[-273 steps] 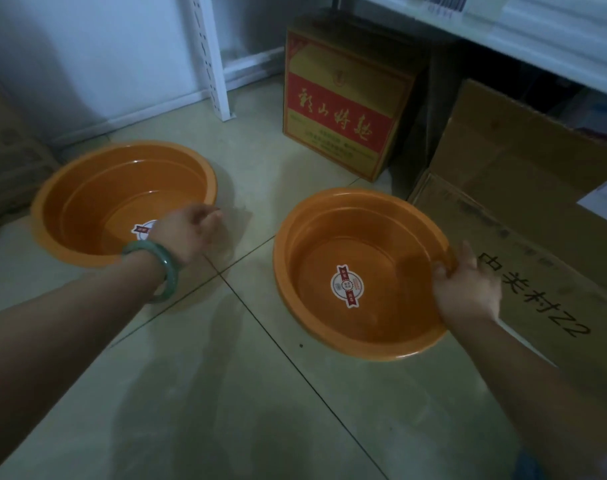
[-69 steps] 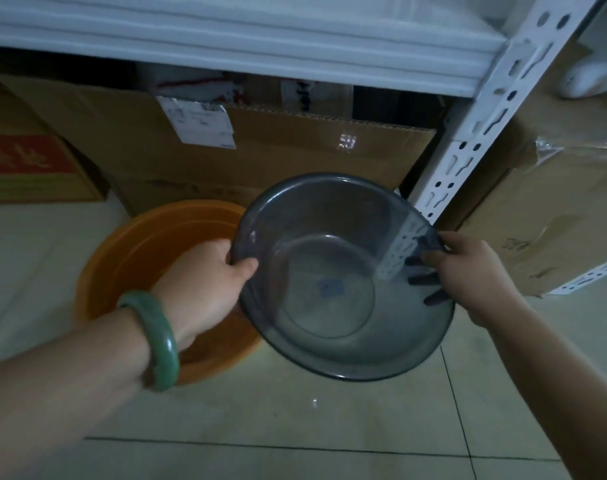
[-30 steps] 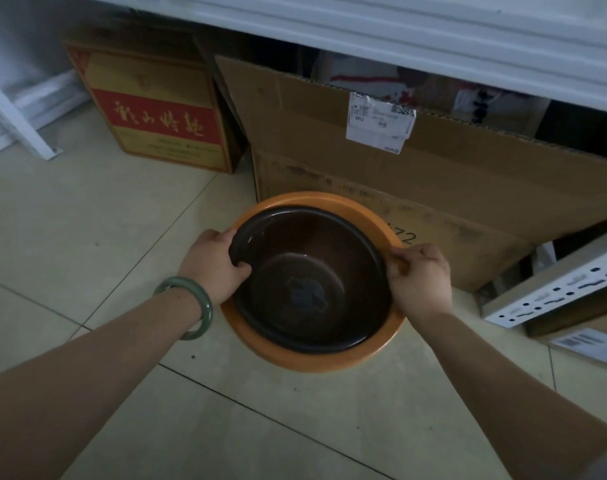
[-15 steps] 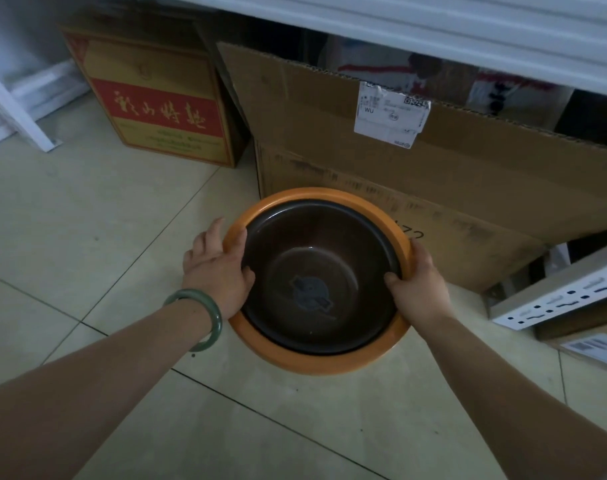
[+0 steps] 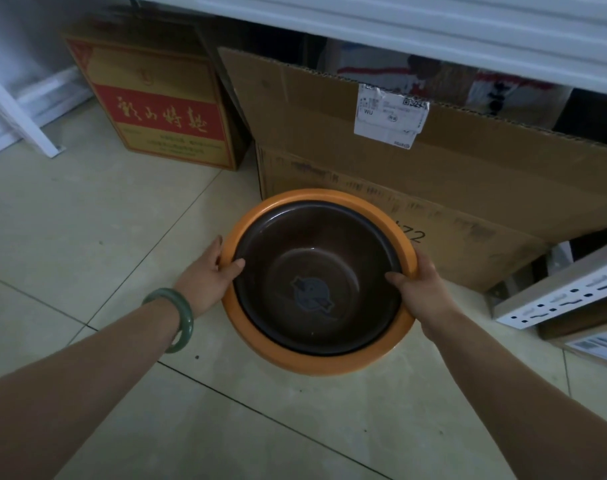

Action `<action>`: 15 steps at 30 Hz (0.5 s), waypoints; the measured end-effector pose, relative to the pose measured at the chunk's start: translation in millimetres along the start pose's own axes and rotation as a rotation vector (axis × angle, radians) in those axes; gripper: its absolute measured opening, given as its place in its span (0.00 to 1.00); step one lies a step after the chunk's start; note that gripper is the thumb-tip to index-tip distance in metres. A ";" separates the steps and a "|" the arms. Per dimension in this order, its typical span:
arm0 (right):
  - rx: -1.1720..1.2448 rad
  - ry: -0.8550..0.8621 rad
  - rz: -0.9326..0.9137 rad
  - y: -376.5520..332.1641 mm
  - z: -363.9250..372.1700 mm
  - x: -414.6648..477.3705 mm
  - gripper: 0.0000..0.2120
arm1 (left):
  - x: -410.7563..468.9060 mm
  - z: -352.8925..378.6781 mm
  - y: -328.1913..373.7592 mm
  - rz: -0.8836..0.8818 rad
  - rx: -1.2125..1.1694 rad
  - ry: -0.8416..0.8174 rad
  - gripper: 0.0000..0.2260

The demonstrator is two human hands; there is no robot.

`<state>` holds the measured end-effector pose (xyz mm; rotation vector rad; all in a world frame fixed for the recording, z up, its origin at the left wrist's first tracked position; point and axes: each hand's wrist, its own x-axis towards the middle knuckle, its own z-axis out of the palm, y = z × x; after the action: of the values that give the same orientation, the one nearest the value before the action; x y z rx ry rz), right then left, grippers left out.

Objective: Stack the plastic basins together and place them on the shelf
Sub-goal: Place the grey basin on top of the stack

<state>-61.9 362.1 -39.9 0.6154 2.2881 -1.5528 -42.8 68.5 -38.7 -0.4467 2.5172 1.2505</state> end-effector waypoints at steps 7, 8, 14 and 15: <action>0.203 -0.058 0.166 14.4 -13.2 4.6 0.15 | 0.1 -14.3 -17.6 -0.205 -0.530 -0.135 0.16; 0.278 -0.062 0.187 16.0 -16.0 5.0 0.14 | 0.0 -14.9 -19.4 -0.211 -0.565 -0.157 0.15; 0.396 -0.056 0.233 19.5 -27.0 8.5 0.10 | -0.2 -19.4 -24.6 -0.250 -0.706 -0.215 0.11; 0.397 -0.057 0.234 18.3 -27.6 9.7 0.10 | 0.3 -19.9 -25.8 -0.243 -0.702 -0.224 0.11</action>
<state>-61.3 395.4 -49.1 0.8879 1.7982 -1.8868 -35.2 37.6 -45.8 -0.6880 1.7236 1.9291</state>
